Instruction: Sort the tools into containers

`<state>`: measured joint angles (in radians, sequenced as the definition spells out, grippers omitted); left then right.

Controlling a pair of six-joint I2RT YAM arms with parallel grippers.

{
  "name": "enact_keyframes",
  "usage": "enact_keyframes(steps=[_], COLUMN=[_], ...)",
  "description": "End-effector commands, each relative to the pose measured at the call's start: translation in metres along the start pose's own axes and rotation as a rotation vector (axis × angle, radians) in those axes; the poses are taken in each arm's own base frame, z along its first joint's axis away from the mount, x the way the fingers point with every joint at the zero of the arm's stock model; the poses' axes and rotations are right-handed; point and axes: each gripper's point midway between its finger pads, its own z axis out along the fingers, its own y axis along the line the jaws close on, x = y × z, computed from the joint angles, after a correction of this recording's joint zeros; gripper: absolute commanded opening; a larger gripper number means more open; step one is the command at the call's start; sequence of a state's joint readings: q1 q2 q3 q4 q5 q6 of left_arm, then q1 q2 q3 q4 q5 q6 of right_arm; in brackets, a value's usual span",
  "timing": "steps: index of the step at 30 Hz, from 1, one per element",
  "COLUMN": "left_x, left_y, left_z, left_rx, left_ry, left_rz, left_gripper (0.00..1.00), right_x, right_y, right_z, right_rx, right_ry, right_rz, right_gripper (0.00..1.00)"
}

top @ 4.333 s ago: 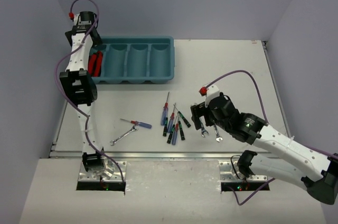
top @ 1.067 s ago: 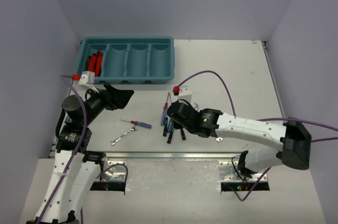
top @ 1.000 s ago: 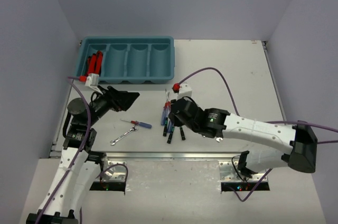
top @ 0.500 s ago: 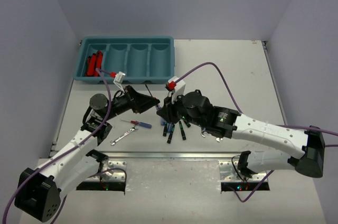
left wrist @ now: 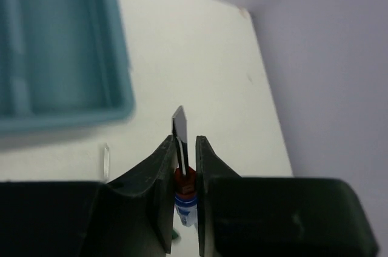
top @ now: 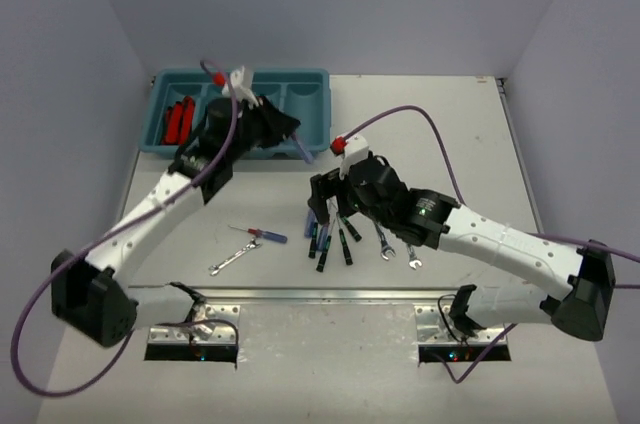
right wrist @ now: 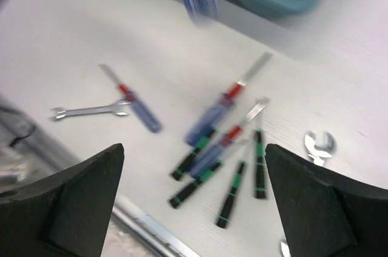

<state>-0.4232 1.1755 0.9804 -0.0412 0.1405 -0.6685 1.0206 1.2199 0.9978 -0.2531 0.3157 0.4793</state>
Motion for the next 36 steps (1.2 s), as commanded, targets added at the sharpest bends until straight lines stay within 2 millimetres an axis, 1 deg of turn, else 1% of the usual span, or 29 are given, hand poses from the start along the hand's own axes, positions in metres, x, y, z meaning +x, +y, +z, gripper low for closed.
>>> enact_keyframes(steps=[1, 2, 3, 4, 5, 6, 7, 8, 10, 11, 12, 15, 16, 18, 20, 21, 22, 24, 25, 26, 27, 28, 29, 30, 32, 33, 34, 35, 36], left_x=[-0.073, -0.094, -0.109, -0.125, -0.148, -0.171, -0.188, -0.200, -0.210, -0.213, -0.214, -0.205, -0.197, -0.182, -0.171, -0.169, -0.171, -0.183, -0.191, -0.199, -0.202, -0.197, -0.190, -0.180, -0.131, -0.107, -0.085, -0.050, -0.033], left_y=[0.130, 0.145, 0.165, 0.180, 0.197, 0.215, 0.229, 0.244, 0.264, 0.274, 0.282, 0.295, 0.301, 0.312, 0.315, 0.314, 0.310, 0.293, 0.280, 0.267, 0.251, 0.246, 0.234, 0.218, 0.200, 0.194, 0.186, 0.186, 0.184], left_z=[0.007, 0.010, 0.006, 0.003, 0.009, 0.020, 0.026, 0.028, 0.032, 0.037, 0.041, 0.056, 0.064, 0.072, 0.079, 0.079, 0.079, 0.074, 0.068, 0.061, 0.049, 0.043, 0.028, 0.008, -0.011, -0.017, -0.015, -0.029, -0.036], left_rx=[-0.779, -0.878, -0.973, -1.040, -1.088, -1.131, -1.176, -1.226, -1.282, -1.287, -1.289, -1.249, -1.231, -1.220, -1.194, -1.184, -1.171, -1.141, -1.129, -1.117, -1.115, -1.124, -1.132, -1.130, -1.062, -1.030, -0.983, -0.966, -0.955], left_ry=[-0.097, -0.107, -0.098, -0.097, -0.105, -0.115, -0.122, -0.121, -0.118, -0.119, -0.117, -0.098, -0.068, -0.020, 0.014, 0.015, 0.006, -0.034, -0.059, -0.081, -0.095, -0.076, -0.096, -0.145, -0.147, -0.144, -0.126, -0.103, -0.109], left_rz=[0.235, 0.267, 0.287, 0.299, 0.297, 0.306, 0.328, 0.346, 0.366, 0.378, 0.386, 0.394, 0.394, 0.386, 0.367, 0.358, 0.348, 0.330, 0.323, 0.316, 0.286, 0.279, 0.216, 0.115, -0.070, -0.140, -0.195, -0.294, -0.348], left_gripper=[0.00, 0.00, 0.00, 0.00, 0.00, 0.00, 0.00, 0.00, 0.00, 0.00, 0.00, 0.00, 0.01, 0.22, 0.31, 0.38, 0.52, 0.92, 1.00, 1.00, 1.00, 1.00, 1.00, 1.00, 1.00, 1.00, 1.00, 1.00, 1.00], right_x=[0.021, 0.026, 0.029, 0.032, 0.036, 0.046, 0.056, 0.063, 0.074, 0.079, 0.086, 0.100, 0.103, 0.103, 0.102, 0.103, 0.103, 0.103, 0.104, 0.106, 0.107, 0.107, 0.108, 0.109, 0.110, 0.111, 0.111, 0.113, 0.114], right_y=[-0.086, -0.095, -0.100, -0.102, -0.104, -0.105, -0.106, -0.107, -0.102, -0.101, -0.100, -0.095, -0.094, -0.092, -0.089, -0.088, -0.088, -0.089, -0.089, -0.090, -0.090, -0.091, -0.091, -0.091, -0.094, -0.095, -0.096, -0.098, -0.099], right_z=[-0.017, -0.024, -0.028, -0.032, -0.037, -0.041, -0.044, -0.047, -0.047, -0.047, -0.046, -0.041, -0.039, -0.036, -0.034, -0.034, -0.034, -0.033, -0.033, -0.032, -0.032, -0.032, -0.031, -0.031, -0.030, -0.030, -0.030, -0.029, -0.029], right_rx=[0.317, 0.332, 0.335, 0.332, 0.325, 0.317, 0.311, 0.303, 0.258, 0.245, 0.231, 0.195, 0.190, 0.182, 0.166, 0.159, 0.159, 0.160, 0.162, 0.166, 0.166, 0.167, 0.167, 0.166, 0.178, 0.183, 0.188, 0.192, 0.196], right_ry=[0.090, 0.092, 0.088, 0.085, 0.082, 0.095, 0.106, 0.108, 0.111, 0.107, 0.109, 0.136, 0.149, 0.159, 0.162, 0.163, 0.163, 0.162, 0.164, 0.169, 0.172, 0.172, 0.174, 0.176, 0.179, 0.177, 0.175, 0.178, 0.180], right_rz=[0.082, 0.095, 0.103, 0.102, 0.092, 0.084, 0.086, 0.093, 0.104, 0.111, 0.114, 0.113, 0.109, 0.105, 0.105, 0.103, 0.102, 0.100, 0.097, 0.093, 0.089, 0.088, 0.080, 0.070, 0.063, 0.060, 0.055, 0.048, 0.045], right_gripper=[0.99, 0.99, 0.99, 0.99, 0.99, 0.99, 0.99, 0.99, 0.99, 0.99, 0.99, 0.99, 0.99, 0.99, 0.99, 0.99, 0.99, 0.99, 0.99, 0.99, 0.99, 0.99, 0.99, 0.99, 0.99, 0.99, 0.99, 0.99, 0.99])
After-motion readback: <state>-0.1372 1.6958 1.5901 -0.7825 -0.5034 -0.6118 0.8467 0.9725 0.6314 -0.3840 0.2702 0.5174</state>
